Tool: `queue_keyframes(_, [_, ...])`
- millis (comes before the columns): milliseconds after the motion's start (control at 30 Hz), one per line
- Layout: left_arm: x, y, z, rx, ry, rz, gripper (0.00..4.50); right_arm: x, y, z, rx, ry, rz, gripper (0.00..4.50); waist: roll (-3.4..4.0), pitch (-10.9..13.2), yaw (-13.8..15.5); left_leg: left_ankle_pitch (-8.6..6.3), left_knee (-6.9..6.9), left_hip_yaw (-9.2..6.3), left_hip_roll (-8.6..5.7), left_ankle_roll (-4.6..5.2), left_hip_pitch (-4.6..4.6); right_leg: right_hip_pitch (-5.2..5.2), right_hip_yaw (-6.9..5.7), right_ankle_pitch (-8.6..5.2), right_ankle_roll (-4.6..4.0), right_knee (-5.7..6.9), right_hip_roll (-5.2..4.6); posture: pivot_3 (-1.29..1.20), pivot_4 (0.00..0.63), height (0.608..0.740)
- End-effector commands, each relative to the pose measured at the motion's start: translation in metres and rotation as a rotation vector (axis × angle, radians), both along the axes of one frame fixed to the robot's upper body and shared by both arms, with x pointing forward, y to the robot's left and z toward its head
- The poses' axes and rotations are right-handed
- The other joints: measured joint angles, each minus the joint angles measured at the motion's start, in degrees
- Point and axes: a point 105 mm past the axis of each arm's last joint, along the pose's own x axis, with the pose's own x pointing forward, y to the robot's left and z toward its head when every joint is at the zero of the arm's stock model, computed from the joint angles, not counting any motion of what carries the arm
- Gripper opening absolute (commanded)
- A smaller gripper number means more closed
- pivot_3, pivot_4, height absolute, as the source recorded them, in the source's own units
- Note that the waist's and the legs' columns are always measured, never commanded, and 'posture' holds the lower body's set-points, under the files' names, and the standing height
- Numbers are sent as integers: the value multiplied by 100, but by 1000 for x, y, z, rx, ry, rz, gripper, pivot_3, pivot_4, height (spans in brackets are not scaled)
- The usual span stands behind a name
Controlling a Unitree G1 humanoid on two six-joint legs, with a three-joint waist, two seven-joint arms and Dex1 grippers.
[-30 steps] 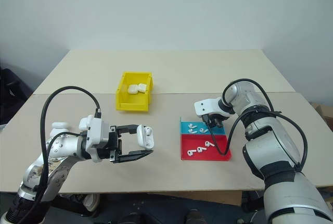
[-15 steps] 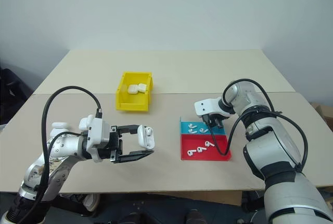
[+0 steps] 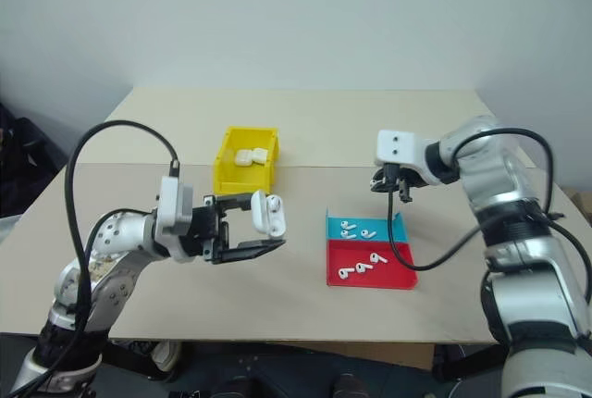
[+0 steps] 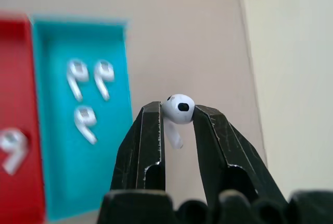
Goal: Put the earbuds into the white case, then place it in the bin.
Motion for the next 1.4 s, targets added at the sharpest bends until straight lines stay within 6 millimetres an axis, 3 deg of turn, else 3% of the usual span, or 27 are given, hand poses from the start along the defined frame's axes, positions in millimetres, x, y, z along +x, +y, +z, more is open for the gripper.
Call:
queue_keyframes(33, [-4,-7,17,-44,-18,-78,2768,-51,8,61,276,-59,47,729,1,0,10,0,0,-1,0,0,-1,1,0,0,0,-1,0,0,150,740])
queue_keyframes(167, [-1,-15,27,-62,3,-132,2768,-103,21,92,569,-74,169,729,0,0,-27,0,1,-3,0,0,8,7,-1,-1,2,0,0,0,150,740])
queue_keyframes(367, [5,-22,22,-15,11,-161,2768,-134,40,104,835,-38,302,729,0,0,-39,4,7,-7,0,5,16,13,1,-7,29,3,4,0,150,740])
queue_keyframes(733, [10,-25,26,-23,-8,-152,2768,-136,79,78,934,171,372,729,0,0,-19,4,6,-10,-1,11,1,6,2,1,17,-2,4,0,150,740])
queue_keyframes(1400, [7,-26,24,-38,-29,-136,2768,-131,90,53,862,252,314,729,0,0,-17,5,7,-12,-1,12,1,6,1,-7,29,-5,4,0,150,740])
